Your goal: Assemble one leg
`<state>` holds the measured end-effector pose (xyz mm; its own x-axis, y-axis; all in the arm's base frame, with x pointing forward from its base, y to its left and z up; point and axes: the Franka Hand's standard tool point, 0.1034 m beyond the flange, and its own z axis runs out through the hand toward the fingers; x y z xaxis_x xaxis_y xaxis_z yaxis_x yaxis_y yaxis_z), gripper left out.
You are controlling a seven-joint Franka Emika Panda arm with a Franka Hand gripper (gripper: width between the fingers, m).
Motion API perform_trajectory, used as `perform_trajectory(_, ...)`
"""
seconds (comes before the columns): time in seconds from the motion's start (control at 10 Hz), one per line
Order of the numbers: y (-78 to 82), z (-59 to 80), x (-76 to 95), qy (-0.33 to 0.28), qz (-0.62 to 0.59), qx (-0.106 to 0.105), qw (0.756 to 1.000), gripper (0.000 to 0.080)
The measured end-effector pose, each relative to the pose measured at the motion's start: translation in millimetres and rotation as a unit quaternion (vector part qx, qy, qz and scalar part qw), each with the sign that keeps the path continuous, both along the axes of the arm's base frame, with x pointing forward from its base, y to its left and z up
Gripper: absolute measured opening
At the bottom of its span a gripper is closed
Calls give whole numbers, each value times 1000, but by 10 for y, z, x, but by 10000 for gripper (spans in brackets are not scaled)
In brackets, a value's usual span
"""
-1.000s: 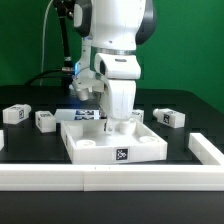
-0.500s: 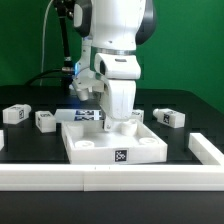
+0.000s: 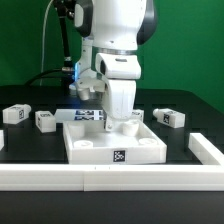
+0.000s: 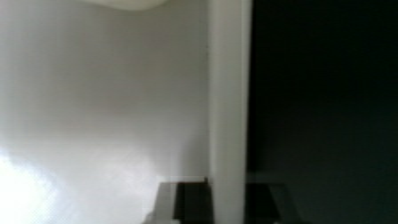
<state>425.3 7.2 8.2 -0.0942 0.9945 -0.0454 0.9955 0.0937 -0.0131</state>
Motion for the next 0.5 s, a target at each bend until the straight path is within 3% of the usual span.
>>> perform_trajectory(0.5,462,5,326,-18,-23,9,1000,57)
